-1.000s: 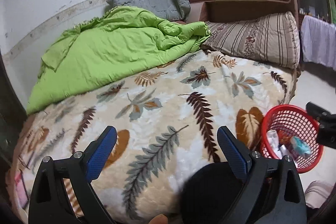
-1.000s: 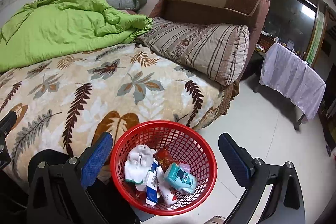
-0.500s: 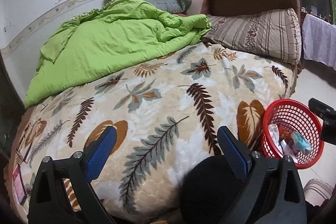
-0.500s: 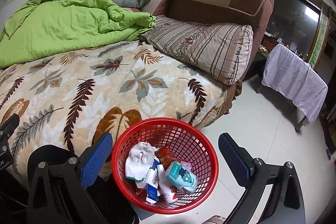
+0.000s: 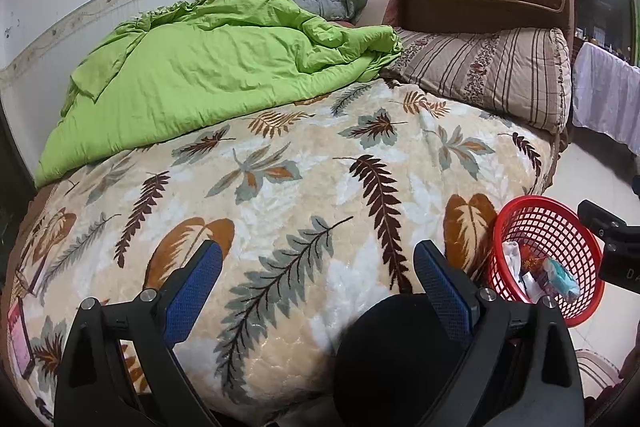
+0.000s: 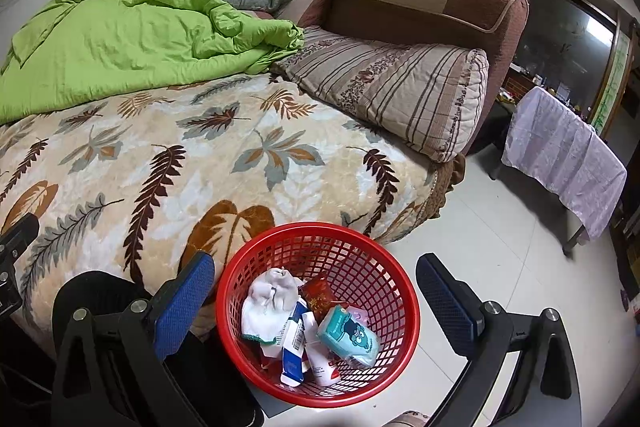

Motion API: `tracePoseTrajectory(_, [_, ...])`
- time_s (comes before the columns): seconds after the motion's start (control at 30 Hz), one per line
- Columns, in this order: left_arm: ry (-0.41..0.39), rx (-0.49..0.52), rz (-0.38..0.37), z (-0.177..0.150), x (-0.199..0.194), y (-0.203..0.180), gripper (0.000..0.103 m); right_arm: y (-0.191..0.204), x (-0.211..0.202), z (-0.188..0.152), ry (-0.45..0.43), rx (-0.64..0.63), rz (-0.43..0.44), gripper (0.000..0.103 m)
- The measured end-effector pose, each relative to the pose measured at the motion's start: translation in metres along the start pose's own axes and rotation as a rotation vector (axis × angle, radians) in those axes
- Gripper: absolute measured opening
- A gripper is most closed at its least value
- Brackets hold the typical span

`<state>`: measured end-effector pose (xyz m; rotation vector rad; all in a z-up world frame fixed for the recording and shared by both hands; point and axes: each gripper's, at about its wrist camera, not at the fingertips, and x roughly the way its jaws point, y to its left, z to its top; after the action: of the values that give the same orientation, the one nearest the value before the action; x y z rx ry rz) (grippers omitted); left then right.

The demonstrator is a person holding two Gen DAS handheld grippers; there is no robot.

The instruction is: Collect trash

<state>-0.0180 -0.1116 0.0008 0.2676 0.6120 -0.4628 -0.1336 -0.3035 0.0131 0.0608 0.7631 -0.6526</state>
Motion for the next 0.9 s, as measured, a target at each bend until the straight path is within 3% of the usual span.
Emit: tracePoseTrajectory(0.9, [0.002, 0.000, -0.003, -0.0018, 0.0015, -0.0020, 0.096, -0.0006, 0.0066, -0.0021, 0.014, 0.000, 0.008, 0.102])
